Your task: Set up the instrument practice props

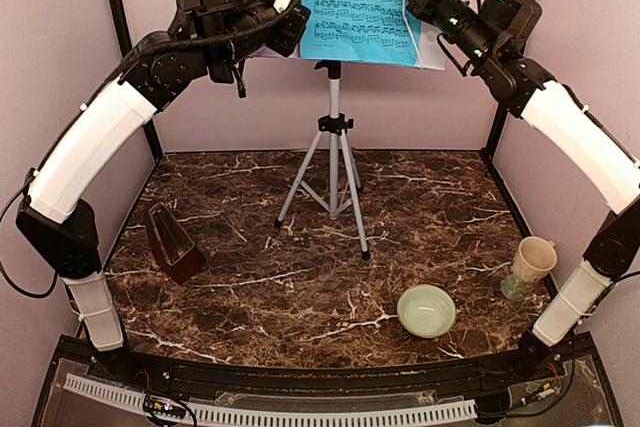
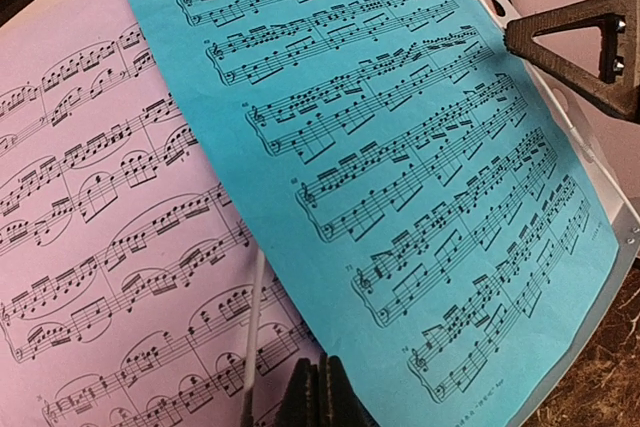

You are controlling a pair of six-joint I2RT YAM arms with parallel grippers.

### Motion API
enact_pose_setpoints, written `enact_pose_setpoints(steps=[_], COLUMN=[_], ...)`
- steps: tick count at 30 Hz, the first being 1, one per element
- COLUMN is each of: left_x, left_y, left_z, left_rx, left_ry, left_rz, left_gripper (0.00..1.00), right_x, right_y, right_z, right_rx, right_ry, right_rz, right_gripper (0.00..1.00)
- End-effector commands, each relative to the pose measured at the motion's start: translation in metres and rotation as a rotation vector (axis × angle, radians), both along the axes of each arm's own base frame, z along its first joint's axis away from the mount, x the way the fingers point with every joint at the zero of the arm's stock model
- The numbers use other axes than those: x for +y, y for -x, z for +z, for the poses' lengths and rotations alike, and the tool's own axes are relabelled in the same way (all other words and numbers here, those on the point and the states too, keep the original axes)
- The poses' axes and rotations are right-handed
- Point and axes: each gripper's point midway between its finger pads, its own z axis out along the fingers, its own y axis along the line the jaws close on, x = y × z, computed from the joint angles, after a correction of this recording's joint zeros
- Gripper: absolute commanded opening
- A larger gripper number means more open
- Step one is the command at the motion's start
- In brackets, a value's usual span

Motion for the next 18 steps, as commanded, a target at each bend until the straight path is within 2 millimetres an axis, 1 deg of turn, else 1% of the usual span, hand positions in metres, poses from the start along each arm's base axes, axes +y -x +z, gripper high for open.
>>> enact_pose_setpoints(steps=[1, 4, 8, 15, 18], left_x=[0.021, 0.031, 0.031, 0.016, 0.009], left_y=[-0.009, -0.015, -0.019, -0.020, -0.024], left_z=[0.020, 0.021, 0.017, 0.013, 0.010], left_rx=[-0.050, -0.049, -0.044, -0.038, -0.043], left_ry=[0.033, 0.044, 0.036, 0.043, 0.033], left_rz=[0.105, 0.139, 0.150, 0.089, 0.082], left_gripper=[0.00, 0.00, 0.00, 0.00, 0.00], right_x=[-0.006, -0.005, -0.005, -0.002, -0.001], right_y=[-0.003, -0.005, -0.005, -0.005, -0.002], right_z=[0.000, -0.003, -0.004, -0.006, -0.004], right_rx=[-0.006, -0.001, -0.002, -0.001, -0.010], right_ry=[0.000, 0.004, 0.005, 0.005, 0.003], right_rz=[-0.038, -0.040, -0.040, -0.025, -0.009], right_gripper=[0.00, 0.00, 0.00, 0.00, 0.00])
